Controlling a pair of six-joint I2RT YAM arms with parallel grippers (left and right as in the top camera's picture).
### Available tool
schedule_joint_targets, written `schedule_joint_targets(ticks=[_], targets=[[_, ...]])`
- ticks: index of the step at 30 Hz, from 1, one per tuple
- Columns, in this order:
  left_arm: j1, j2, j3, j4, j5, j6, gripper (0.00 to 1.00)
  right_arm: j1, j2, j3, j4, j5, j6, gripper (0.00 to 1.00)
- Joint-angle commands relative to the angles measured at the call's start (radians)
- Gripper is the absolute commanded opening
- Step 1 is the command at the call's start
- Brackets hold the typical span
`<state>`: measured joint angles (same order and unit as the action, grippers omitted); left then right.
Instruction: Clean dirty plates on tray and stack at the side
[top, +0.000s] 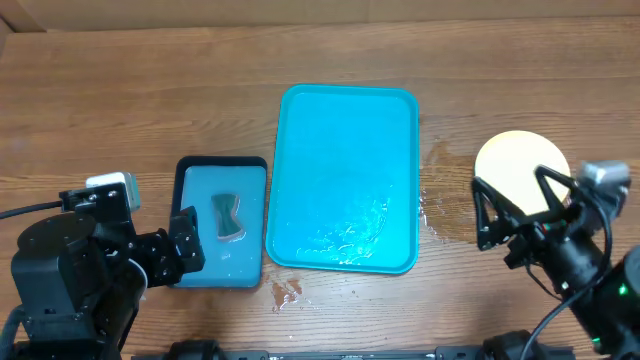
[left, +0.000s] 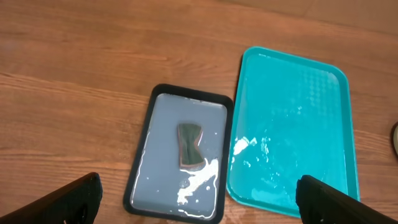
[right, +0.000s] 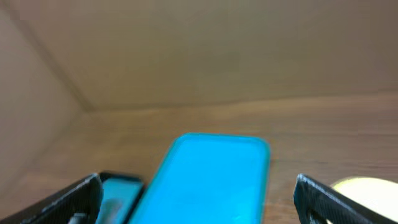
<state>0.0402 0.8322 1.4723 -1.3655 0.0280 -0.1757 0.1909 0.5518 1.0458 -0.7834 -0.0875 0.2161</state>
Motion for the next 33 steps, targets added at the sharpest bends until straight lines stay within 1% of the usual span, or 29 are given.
schedule_joint_targets(ticks=[1, 8, 16, 25, 33], targets=[[-0.002, -0.001, 0.002, 0.0, -0.01, 0.011, 1.0, -0.065, -0.09, -0.178, 0.054, 0.068, -0.008, 1.0], [-0.001, -0.001, 0.002, 0.0, -0.01, 0.011, 1.0, -0.111, -0.336, -0.542, 0.254, 0.06, -0.007, 1.0], [-0.002, -0.001, 0.002, 0.0, -0.009, 0.011, 1.0, -0.115, -0.529, -0.846, 0.525, 0.061, -0.008, 1.0], [-0.002, -0.001, 0.002, 0.0, -0.01, 0.011, 1.0, -0.116, -0.549, -1.042, 0.821, 0.062, -0.008, 1.0], [-0.001, -0.001, 0.002, 0.0, -0.01, 0.011, 1.0, -0.116, -0.549, -1.038, 0.793, 0.064, -0.008, 1.0]])
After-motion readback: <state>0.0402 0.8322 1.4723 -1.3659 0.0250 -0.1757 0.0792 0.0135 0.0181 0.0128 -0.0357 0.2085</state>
